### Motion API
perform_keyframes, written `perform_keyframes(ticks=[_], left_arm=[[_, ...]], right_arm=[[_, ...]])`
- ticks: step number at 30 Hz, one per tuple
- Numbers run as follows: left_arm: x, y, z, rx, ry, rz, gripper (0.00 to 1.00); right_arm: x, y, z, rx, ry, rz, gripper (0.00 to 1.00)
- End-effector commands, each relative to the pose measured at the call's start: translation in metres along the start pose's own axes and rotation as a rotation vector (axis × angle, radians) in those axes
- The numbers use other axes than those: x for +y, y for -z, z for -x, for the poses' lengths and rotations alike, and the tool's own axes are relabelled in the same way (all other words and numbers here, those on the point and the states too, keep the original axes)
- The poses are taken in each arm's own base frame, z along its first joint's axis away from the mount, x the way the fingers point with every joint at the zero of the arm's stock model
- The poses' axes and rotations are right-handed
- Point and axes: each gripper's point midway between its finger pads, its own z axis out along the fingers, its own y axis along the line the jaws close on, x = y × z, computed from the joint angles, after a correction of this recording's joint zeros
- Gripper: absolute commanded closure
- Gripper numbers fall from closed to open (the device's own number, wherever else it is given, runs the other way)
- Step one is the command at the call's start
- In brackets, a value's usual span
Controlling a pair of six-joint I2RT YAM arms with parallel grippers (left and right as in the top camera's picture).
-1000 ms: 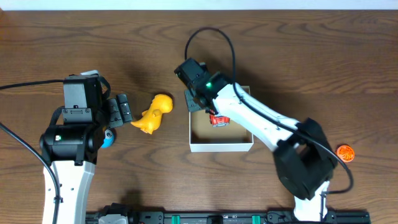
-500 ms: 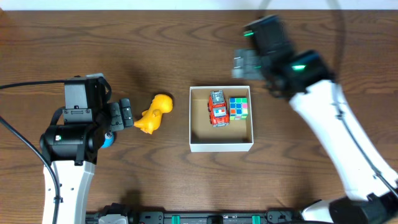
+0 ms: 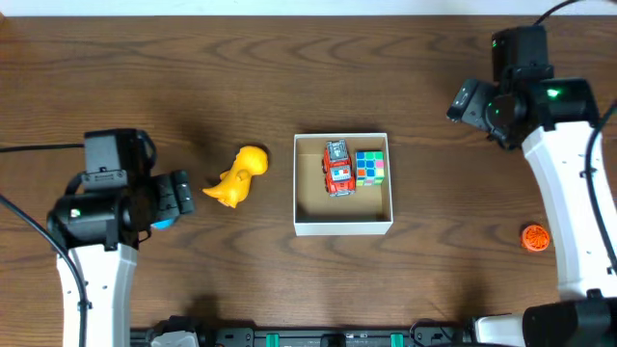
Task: Pack container
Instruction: 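Release the truck and raise the right gripper away from the box, then move the left gripper to the blue-white ball and grasp it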
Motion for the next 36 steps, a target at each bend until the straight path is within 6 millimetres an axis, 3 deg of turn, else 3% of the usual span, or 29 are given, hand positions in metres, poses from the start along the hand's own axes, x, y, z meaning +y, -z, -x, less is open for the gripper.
perform_keyframes(ticks=[1,10,16,26,36], left_arm=[[0.01,-0.014,0.01,0.031,0.061,0.021,0.02],[0.006,-0.092,0.005,0.259,0.051,0.053,0.02],[0.004,-0.125,-0.005,0.341,0.042,0.063,0.02],[0.008,-0.148,-0.026,0.371,0.064,0.06,0.01],[0.017,-0.155,-0.024,0.355,0.104,0.056,0.02]], right_arm=[[-0.001,-0.016,-0.013,0.045,-0.007,-0.01,0.01],[-0.003,-0.024,-0.02,0.062,0.01,-0.02,0.01],[-0.004,-0.024,-0.021,0.066,0.017,-0.021,0.01],[-0.004,-0.024,-0.022,0.07,0.025,-0.021,0.01],[-0.006,-0.024,-0.026,0.086,0.028,-0.031,0.01]])
